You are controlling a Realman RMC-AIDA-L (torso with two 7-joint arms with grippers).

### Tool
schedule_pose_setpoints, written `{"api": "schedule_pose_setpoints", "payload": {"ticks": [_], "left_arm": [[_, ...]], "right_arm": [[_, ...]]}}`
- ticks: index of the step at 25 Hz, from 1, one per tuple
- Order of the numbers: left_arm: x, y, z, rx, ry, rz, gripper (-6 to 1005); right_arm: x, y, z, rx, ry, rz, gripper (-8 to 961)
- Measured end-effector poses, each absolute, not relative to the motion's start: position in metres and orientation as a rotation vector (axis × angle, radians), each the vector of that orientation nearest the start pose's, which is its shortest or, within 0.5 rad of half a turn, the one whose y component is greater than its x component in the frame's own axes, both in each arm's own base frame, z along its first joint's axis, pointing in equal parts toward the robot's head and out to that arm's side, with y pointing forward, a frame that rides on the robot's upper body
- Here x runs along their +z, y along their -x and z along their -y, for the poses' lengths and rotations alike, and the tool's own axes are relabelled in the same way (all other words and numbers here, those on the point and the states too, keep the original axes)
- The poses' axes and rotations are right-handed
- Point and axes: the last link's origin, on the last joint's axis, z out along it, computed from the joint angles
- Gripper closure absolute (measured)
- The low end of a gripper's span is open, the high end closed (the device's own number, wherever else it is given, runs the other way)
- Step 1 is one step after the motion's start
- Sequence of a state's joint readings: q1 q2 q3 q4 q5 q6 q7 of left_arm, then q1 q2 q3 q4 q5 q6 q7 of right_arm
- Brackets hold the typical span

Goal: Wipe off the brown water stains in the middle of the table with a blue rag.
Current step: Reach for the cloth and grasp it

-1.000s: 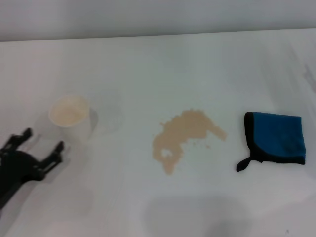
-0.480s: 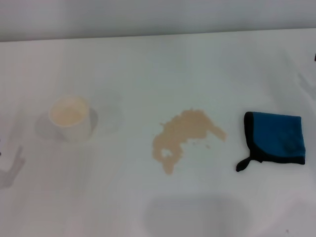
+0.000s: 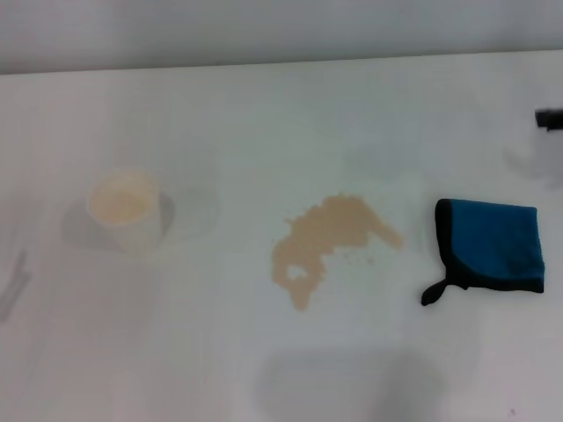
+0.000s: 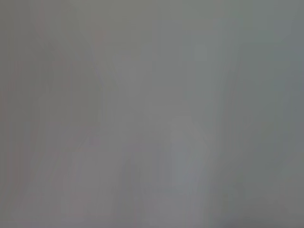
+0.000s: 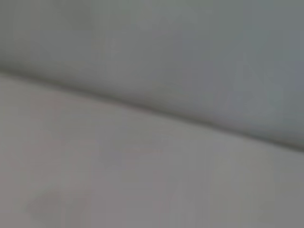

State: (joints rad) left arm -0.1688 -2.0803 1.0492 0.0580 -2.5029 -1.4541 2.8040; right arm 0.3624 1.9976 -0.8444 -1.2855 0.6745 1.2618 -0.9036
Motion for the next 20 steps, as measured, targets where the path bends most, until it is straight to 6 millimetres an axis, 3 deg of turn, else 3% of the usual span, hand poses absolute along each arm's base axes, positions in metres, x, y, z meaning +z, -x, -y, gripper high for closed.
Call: {"api": "schedule_pose_setpoints", "payload": {"ticks": [4,11,15,20], "left_arm": [[0.003,0.377,-0.224,-0.727,1.653,0.545,118],[0.004,0.376,-0.230,-0.726,1.652,0.541,120],[0.004,0.377,-0.229,-0.716,1.651,0.531,121],[0.004,0.377,-0.229,-0.712,1.654,0.525,121]], "right_arm": [[0.111,-0.298,-0.357,-0.304,2.198,-1.119,183],[0.074,-0.282,-0.353,-0.584,2.379,-1.150,184],[0.060,-0.276,-0.355,-0.716,2.386,-1.112,184],[0.056,-0.283,-0.362,-0.819,2.325,-1.089,184]]}}
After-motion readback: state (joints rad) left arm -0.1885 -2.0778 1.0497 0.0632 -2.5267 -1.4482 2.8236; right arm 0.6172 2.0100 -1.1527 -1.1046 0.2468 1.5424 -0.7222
